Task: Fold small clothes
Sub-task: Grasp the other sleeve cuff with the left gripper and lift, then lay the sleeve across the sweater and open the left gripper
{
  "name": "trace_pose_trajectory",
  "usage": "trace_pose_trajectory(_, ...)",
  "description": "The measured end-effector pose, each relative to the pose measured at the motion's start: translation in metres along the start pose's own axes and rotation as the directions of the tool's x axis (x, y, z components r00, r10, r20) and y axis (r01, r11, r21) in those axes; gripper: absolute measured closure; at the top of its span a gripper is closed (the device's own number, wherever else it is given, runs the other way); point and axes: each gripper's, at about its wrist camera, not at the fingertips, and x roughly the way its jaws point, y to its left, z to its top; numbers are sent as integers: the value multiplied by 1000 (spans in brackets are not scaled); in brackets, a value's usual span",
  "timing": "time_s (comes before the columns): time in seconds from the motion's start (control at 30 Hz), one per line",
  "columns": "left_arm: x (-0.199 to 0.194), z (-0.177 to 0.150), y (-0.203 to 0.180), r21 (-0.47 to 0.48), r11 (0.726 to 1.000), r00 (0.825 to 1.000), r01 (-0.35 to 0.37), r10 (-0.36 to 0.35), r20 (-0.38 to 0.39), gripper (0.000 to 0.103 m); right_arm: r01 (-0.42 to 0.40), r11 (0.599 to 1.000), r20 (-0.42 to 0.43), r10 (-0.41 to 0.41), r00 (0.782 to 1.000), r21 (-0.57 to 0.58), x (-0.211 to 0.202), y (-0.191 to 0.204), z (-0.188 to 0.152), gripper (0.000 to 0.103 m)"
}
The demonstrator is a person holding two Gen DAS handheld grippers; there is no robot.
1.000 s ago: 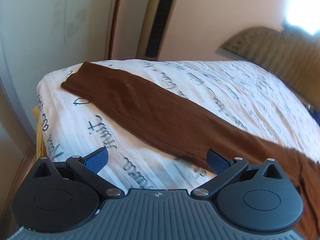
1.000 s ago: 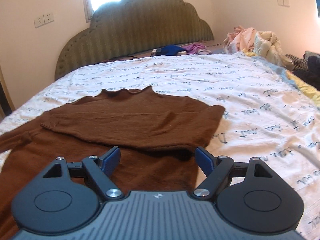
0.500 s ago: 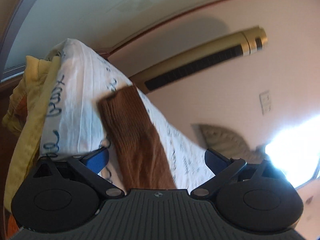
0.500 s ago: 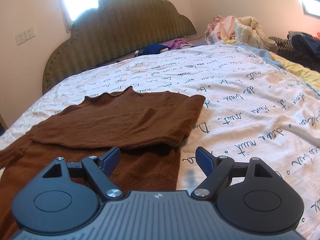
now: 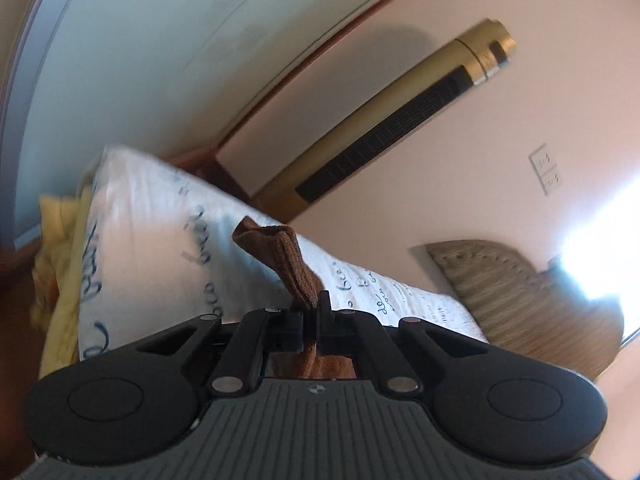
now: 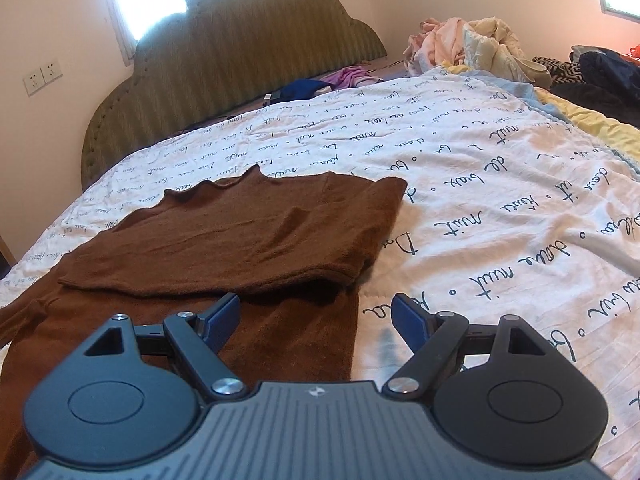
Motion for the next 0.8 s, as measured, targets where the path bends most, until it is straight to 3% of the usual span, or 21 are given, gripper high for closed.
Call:
trace_pose_trajectory(0.1,-12,3,-28,116,986,987,-117,102,122,99,4,1000,-3,-4,1000,4,1,-3,0,20)
trace_pose_trajectory(0.2,-16,4,-62,196,965,968,-176,134,211,99,11,1000,-4,-11,1000,12,1,-6,-1,20)
trace_pose_trajectory(0.3,-21,-8,-103,308,940,972,-144,75,223,99,9,1000,-7,-9,1000,11,3,-5,-1,20)
trace_pose_trajectory(0.4,-30,-39,-149,453,890,985,-38,-43,167,99,-5,999,-6,5,1000,-37,2,5,-3,20)
trace_pose_trajectory(0.5,-35,-77,-193,568,818,987,87,-150,64,99,-12,994,-5,12,1000,-105,2,20,-5,20)
trace_pose_trajectory(0.6,-41,-123,-230,661,724,974,197,-221,-48,99,-22,991,-14,20,1000,-136,4,29,-8,20)
trace_pose_trajectory(0.8,-62,-227,-274,765,512,916,391,-296,-269,99,-14,984,-13,12,1000,-175,2,36,-12,20)
